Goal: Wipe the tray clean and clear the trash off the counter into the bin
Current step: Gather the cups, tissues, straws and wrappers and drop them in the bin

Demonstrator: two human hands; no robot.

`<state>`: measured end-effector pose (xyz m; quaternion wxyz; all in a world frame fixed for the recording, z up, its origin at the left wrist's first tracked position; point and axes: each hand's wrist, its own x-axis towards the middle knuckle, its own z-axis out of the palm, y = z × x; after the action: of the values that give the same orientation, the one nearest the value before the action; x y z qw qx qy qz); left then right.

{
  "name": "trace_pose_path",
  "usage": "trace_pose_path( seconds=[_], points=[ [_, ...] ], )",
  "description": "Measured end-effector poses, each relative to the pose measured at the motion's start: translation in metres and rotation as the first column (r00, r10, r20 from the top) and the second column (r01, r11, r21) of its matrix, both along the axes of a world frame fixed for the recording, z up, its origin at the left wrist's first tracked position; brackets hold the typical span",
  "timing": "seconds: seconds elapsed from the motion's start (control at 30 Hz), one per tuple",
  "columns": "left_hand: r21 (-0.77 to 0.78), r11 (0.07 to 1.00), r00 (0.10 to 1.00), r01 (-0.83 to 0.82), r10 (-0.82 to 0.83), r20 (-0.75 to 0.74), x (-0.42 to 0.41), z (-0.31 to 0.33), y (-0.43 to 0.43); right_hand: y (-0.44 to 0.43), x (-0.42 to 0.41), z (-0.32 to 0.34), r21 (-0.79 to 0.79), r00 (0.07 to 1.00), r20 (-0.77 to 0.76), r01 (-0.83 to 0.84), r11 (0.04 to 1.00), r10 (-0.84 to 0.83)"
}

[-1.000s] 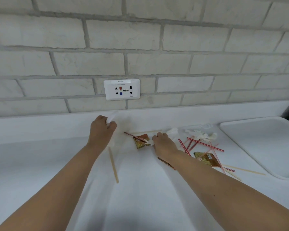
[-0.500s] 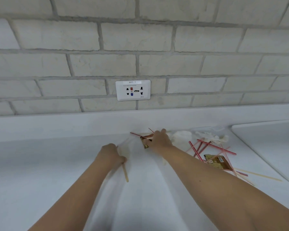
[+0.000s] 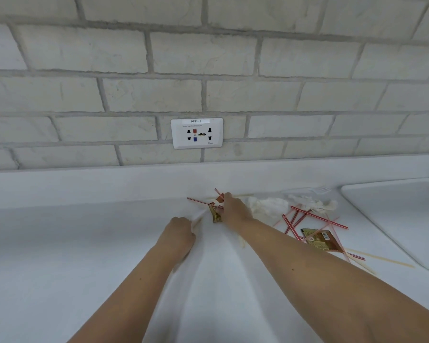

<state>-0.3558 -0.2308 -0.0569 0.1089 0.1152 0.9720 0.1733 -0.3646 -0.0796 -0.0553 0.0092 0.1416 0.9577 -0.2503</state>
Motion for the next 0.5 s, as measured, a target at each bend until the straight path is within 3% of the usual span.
trace_pose_path(
  seconds=[0.23, 0.5],
  points=[
    [-0.055, 0.998, 0.999, -0.014, 0.012, -0.037, 0.001, -0.002, 0.005, 0.005, 0.018, 0.001, 0.061, 0.992, 0.082, -0.099, 0.993, 0.094],
    [-0.201, 0.979, 0.995, -0.016, -0.003, -0.096, 0.017, -0.002, 0.004, 0.023, 0.077, 0.01, -0.099, 0.993, 0.066, -0.095, 0.991, 0.102]
  ],
)
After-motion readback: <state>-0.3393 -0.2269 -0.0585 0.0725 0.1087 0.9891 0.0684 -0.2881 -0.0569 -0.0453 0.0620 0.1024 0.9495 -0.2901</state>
